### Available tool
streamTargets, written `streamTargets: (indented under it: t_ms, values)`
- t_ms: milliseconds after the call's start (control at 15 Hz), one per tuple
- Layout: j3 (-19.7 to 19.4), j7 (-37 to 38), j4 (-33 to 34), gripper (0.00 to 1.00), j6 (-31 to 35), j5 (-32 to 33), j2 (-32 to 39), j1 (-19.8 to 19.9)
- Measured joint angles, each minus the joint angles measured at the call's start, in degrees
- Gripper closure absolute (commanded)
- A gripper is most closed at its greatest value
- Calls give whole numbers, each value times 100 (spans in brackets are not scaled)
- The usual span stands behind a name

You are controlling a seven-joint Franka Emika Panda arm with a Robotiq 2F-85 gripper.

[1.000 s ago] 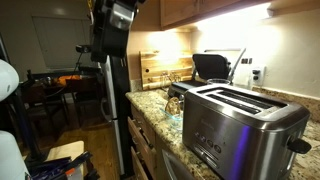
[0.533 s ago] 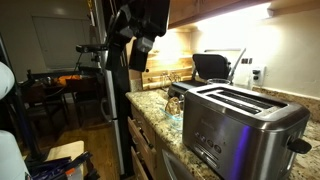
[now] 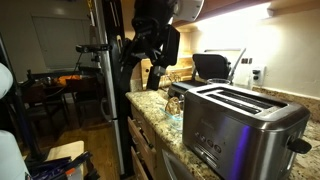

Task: Pick up one slice of bread from the glass bowl and place it inside the left slot of the toaster

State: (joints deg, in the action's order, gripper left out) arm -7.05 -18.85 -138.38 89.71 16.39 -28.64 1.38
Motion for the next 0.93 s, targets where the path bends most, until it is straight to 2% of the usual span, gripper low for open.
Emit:
streamTargets:
  t_ms: [933]
  values:
    - [689,136,493,0,539,-368,804,-366]
